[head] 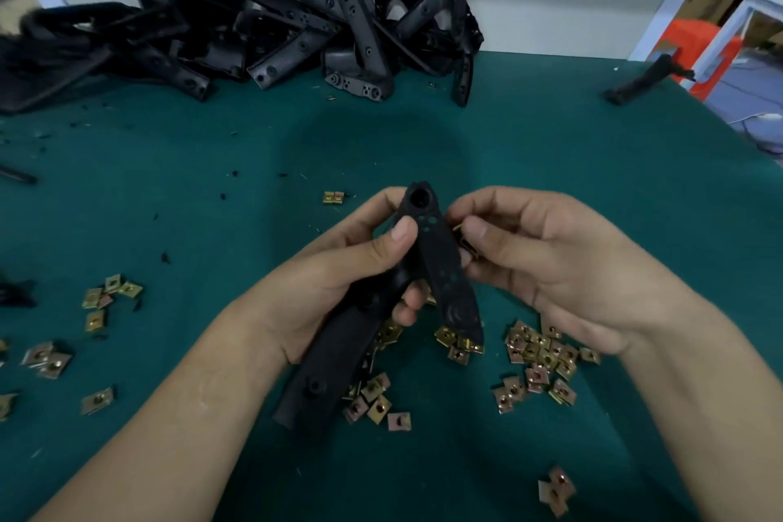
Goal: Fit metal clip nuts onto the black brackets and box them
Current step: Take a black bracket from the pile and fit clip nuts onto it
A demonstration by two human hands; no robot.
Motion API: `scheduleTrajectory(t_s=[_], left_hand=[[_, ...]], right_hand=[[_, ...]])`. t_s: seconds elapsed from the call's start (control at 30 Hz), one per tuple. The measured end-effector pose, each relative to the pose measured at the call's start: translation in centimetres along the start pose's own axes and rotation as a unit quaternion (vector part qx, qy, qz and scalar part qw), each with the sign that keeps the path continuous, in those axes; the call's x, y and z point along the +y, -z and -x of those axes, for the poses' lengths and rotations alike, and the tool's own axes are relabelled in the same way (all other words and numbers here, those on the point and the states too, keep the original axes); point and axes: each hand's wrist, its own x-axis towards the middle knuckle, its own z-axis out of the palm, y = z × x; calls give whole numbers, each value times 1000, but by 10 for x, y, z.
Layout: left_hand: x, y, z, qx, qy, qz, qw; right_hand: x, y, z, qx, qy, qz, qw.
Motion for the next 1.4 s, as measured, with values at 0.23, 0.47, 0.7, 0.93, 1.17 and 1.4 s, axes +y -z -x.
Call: scheduleTrajectory(t_s=[0.23, 0.47, 0.7, 0.93, 1.17, 1.4], left_hand=[[0, 15, -2, 25, 5, 26, 999], [0, 16, -2, 31, 17, 20, 999], [0, 12, -1, 20, 22, 24, 999], [0, 11, -2, 12, 27, 24, 999], [1, 11, -1, 34, 24, 25, 999], [2, 10, -1, 39, 34, 22, 998]], right_hand=[[20, 5, -18, -26, -64, -180, 981], [23, 2, -16, 17, -85, -196, 977], [26, 0, -16, 27, -65, -203, 977], [28, 4, -17, 3, -76, -206, 976], [31, 7, -16, -10, -103, -234, 967], [32, 14, -18, -51, -111, -274, 954]])
